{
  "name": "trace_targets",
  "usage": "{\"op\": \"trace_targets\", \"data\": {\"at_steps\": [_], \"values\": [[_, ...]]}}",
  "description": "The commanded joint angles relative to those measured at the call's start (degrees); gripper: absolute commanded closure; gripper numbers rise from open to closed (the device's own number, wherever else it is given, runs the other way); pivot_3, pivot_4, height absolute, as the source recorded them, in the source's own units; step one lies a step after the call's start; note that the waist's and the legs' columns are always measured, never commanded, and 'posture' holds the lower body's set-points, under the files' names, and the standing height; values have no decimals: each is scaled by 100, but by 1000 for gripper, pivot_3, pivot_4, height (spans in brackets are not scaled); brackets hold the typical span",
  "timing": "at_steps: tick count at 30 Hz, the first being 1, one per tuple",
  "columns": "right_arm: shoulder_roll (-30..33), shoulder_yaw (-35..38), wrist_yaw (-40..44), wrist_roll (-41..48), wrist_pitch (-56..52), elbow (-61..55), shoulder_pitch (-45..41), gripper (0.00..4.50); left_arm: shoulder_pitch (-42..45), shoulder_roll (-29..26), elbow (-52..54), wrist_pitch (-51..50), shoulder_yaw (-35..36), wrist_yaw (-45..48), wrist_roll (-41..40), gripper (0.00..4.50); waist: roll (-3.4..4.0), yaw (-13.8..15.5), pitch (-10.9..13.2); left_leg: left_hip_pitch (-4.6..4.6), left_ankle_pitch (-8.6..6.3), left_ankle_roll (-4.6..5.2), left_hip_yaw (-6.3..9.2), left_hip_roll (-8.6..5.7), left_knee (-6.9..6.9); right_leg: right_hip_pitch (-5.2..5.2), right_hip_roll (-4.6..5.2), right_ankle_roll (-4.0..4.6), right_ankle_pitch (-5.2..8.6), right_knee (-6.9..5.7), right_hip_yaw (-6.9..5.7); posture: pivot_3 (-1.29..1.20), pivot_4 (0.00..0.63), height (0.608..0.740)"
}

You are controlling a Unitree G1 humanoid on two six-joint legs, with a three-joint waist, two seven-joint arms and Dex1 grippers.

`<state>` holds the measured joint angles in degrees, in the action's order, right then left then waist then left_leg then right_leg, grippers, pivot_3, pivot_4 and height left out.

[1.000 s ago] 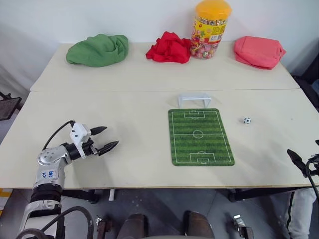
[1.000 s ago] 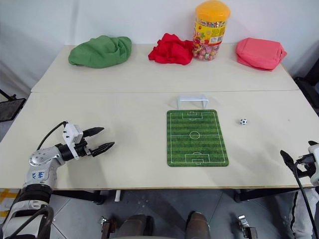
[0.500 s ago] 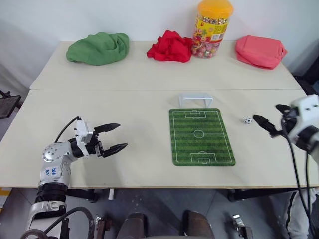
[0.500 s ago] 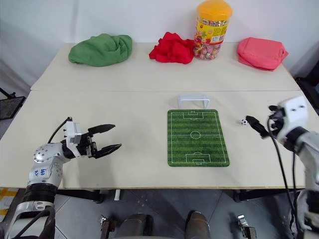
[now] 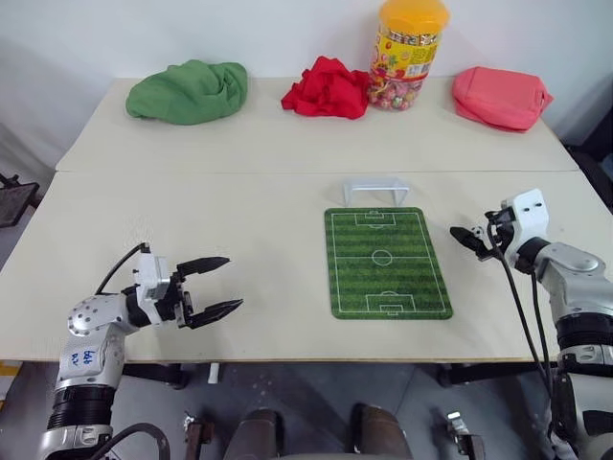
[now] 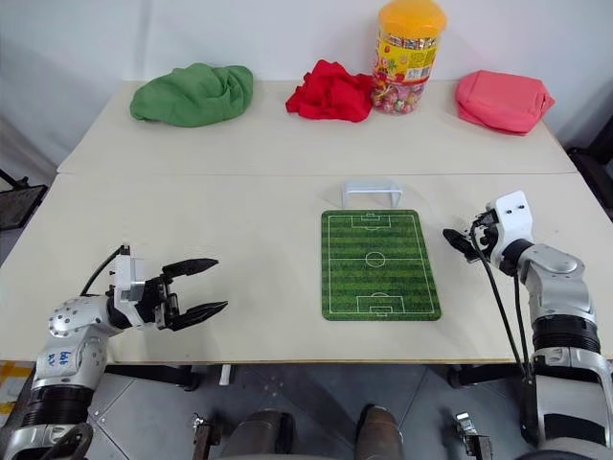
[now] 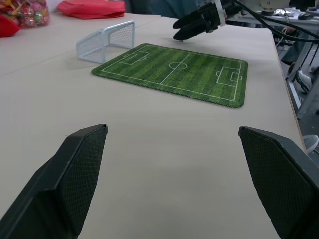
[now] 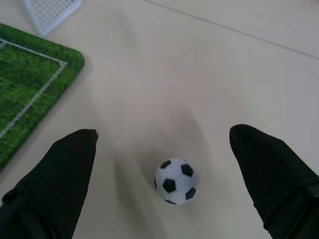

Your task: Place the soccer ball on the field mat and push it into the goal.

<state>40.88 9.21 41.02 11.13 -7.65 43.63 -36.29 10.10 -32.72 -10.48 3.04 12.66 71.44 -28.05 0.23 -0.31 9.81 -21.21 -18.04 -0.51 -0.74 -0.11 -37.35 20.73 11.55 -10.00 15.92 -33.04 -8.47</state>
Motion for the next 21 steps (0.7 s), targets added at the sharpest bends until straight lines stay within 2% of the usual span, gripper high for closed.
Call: {"op": "trace_targets", "data": {"at_steps": [1,4,7,16,17,21], "values": [[-58,27,67,-38,74,199,-79,58,-111,-92,346,-29,158,-86,-169,0,0,-7,0,0,0,0,0,0,0,0,0,0,0,0,0,0,150,740],[-86,92,45,-6,-20,185,-48,58,-147,-100,415,-63,184,-124,-187,0,0,-22,0,2,0,0,-1,1,-1,-1,-1,0,0,-1,1,0,150,740],[-109,151,10,31,-20,106,57,615,-159,-113,411,-61,191,-123,-200,0,0,-30,0,2,0,0,0,1,-2,-2,0,0,0,-2,1,0,150,740],[-54,274,-170,90,157,-50,144,3618,145,-41,143,60,53,9,-156,0,0,20,0,2,0,0,2,0,-16,-7,0,0,0,-5,1,0,150,740],[-36,287,-179,98,169,-87,138,3655,204,-28,91,81,32,39,-147,0,0,15,0,2,0,0,2,0,-16,-7,0,0,0,-6,1,0,150,740],[114,275,23,244,-180,-1572,548,3655,373,-3,-87,151,-128,322,-128,0,5,5,3,0,0,-1,1,0,-4,1,0,0,0,-5,1,0,150,740]]}}
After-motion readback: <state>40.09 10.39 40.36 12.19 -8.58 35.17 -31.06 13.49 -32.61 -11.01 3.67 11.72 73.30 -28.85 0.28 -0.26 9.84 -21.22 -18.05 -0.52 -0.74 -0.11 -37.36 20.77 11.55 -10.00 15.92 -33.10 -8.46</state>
